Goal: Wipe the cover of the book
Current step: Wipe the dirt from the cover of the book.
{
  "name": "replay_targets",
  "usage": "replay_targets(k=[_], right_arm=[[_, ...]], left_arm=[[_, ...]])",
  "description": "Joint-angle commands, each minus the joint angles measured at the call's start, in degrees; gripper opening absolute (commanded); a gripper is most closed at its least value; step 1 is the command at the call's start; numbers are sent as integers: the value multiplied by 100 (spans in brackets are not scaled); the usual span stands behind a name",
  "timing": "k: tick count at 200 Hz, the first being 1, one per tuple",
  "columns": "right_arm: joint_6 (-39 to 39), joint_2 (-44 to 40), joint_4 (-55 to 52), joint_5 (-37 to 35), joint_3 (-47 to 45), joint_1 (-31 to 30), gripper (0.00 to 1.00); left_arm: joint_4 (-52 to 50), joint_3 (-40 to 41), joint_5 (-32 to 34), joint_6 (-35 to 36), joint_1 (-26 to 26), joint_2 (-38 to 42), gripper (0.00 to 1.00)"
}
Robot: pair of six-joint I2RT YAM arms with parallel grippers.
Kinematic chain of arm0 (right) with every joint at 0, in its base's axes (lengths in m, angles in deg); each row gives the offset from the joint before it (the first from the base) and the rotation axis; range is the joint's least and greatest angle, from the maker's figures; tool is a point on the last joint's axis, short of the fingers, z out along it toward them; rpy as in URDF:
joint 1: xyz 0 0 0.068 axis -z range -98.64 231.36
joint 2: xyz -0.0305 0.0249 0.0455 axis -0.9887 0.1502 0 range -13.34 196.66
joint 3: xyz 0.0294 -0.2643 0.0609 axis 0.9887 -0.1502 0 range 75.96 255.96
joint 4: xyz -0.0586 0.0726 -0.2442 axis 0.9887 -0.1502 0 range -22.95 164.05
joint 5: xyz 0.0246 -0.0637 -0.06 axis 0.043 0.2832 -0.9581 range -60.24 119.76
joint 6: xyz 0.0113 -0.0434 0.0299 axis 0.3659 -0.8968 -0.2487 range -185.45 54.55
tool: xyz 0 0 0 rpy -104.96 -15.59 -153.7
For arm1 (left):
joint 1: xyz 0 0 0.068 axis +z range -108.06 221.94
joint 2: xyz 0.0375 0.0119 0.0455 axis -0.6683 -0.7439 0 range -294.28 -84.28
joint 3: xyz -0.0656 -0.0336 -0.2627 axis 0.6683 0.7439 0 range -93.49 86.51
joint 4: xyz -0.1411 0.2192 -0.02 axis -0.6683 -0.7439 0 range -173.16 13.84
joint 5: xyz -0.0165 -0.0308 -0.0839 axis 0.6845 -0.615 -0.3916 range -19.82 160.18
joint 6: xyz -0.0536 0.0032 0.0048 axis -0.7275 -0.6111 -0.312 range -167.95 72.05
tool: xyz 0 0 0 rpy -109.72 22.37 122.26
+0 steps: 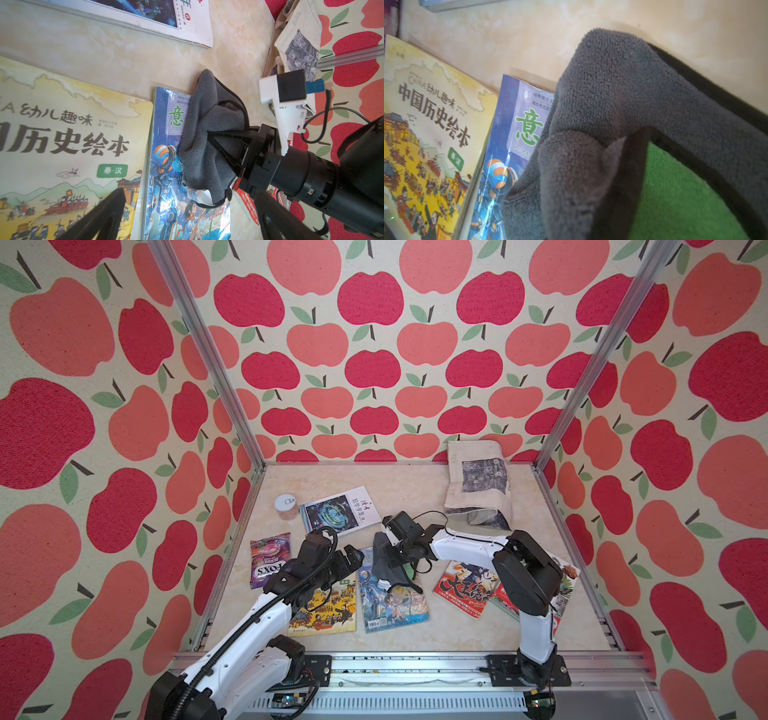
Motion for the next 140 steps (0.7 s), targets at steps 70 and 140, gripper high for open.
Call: replay_targets(k=[70, 140], right_arm=[[-130, -266, -301, -55, -329, 2, 0], [-248, -1505, -341, -469, -1517, 114, 0]], left_arm=[[-24, -42, 159, 84, 2, 26, 99], [385, -175, 47, 77, -16, -530, 99]])
